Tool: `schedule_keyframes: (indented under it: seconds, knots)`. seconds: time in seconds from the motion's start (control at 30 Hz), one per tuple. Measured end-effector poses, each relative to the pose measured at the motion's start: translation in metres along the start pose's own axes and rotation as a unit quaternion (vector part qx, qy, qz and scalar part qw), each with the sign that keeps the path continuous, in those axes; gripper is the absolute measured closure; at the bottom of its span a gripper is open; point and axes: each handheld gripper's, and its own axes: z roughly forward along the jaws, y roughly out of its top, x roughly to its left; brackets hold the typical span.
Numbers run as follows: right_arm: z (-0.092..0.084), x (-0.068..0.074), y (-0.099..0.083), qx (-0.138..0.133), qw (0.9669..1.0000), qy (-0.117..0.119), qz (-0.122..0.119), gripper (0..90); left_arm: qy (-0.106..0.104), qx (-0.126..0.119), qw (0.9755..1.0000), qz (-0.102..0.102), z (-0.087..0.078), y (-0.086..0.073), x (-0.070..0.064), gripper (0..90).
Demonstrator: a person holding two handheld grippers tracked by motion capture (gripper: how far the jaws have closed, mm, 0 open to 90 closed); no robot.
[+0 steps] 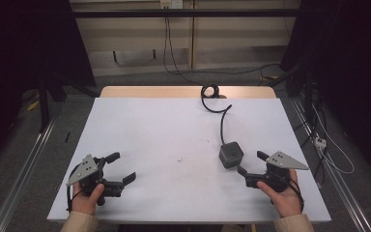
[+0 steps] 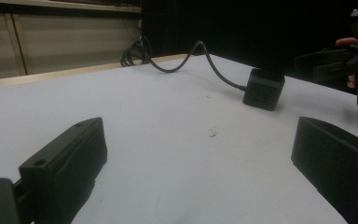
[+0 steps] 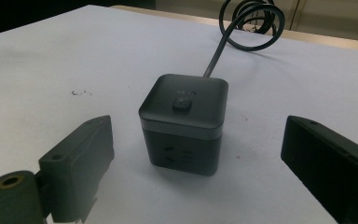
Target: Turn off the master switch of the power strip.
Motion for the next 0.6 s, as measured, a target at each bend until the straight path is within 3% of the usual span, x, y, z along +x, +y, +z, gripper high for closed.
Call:
schedule_keyframes:
  seconds: [0.6]
  knots:
    - [-0.005, -0.001, -0.011, -0.006, 1.0000, -0.003, -0.007, 8.1, 0.000, 0.000, 1.0000, 0.002, -0.001, 0.000, 0.001, 2.9]
